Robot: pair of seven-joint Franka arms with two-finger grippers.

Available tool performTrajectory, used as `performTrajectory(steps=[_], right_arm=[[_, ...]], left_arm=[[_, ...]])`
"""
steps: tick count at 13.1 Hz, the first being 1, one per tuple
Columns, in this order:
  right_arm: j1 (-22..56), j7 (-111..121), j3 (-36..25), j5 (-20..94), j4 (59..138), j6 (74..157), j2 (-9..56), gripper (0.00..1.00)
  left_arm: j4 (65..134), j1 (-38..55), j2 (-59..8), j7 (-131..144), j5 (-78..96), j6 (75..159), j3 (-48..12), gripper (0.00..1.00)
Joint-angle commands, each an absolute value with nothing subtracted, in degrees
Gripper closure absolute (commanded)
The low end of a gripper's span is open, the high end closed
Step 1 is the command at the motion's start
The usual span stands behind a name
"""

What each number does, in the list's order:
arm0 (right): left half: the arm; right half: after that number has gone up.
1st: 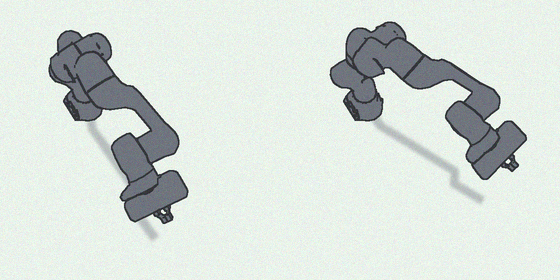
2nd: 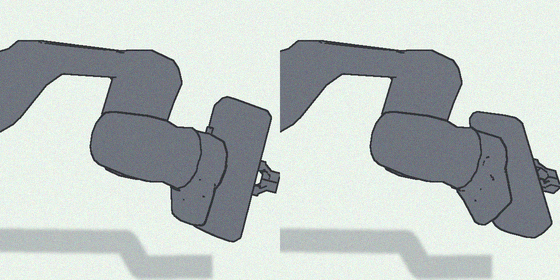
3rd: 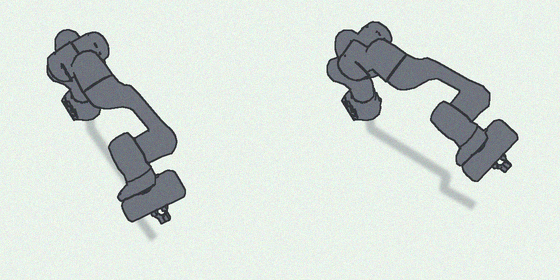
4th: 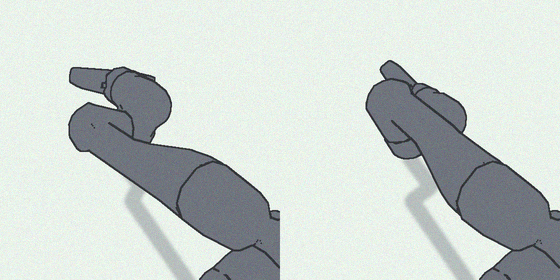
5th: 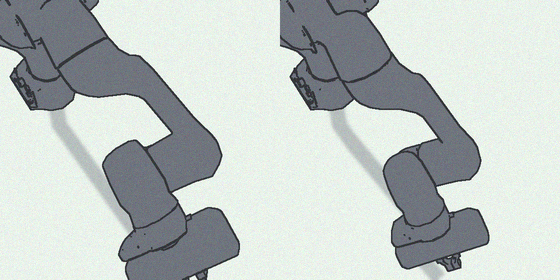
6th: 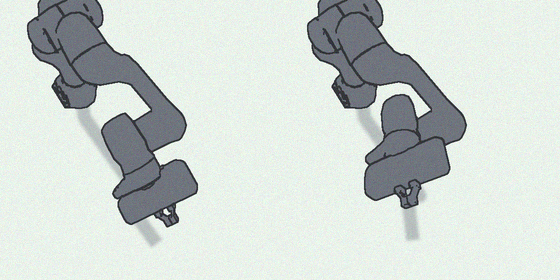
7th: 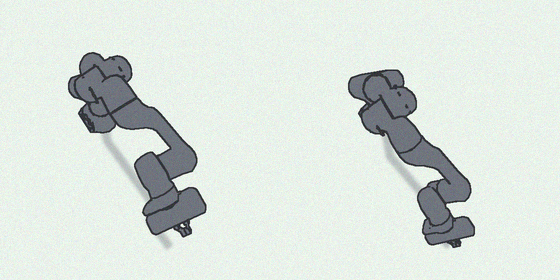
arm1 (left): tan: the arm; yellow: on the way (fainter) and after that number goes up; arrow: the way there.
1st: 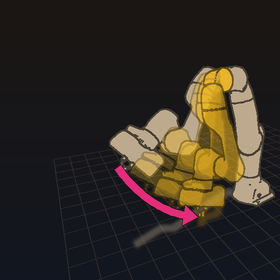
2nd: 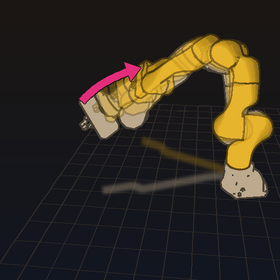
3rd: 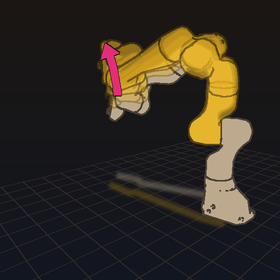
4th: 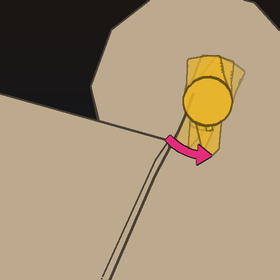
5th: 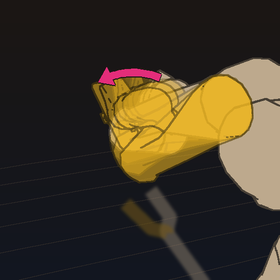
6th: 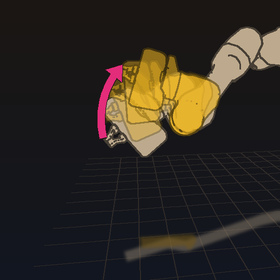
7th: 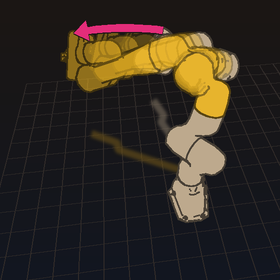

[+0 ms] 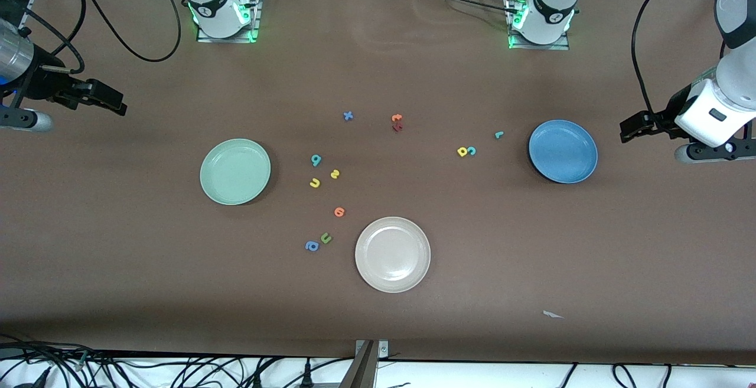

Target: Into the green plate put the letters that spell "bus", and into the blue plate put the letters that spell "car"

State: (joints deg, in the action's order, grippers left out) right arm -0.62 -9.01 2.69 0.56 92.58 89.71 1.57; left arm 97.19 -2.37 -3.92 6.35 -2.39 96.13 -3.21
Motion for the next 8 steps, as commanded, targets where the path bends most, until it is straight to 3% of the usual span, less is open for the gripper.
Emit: performTrajectory(steps=[1,8], right_arm=[[-1.0,-8.8,2.9,1.0,91.9,88.9,1.4,0.00],[-1.0,-8.7,2.7,1.0,91.9,88.7,1.4,0.00]], left_arm=[[96.3,-2.2,-4.1,6.2,-1.9,94.7,-3.3,0.00],[96.4,-1.8,-4.2,6.1,-1.9,94.0,-3.4,0.00]])
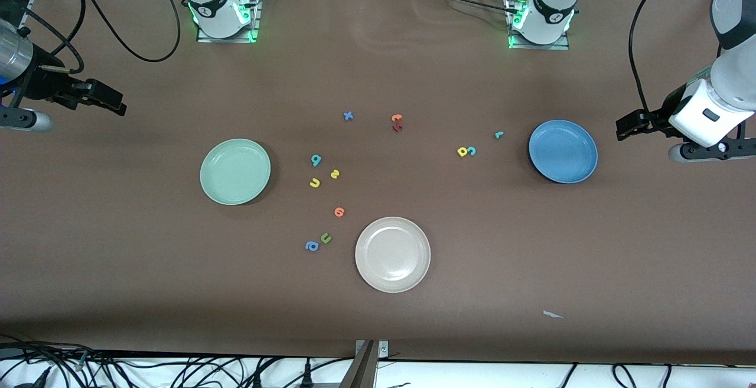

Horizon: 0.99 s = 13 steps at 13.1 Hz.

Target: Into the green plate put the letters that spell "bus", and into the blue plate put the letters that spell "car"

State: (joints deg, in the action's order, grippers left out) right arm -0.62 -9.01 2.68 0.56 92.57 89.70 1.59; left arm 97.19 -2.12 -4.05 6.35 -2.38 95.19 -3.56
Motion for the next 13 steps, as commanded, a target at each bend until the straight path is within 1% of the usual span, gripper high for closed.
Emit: performTrajectory(steps=[1,13], right_arm=[[-1.0,-8.7,2.6,1.0,91.9,88.9,1.4,0.00],[-1.0,-8.6,2.5,0.9,91.9,88.8,1.4,0.00]], left_arm=[[96.4,-1.8,-4.2,6.1,-1.9,94.0,-3.4,0.00],[96.5,-1.8,-4.7,5.4,-1.9,94.0,-3.5,0.00]])
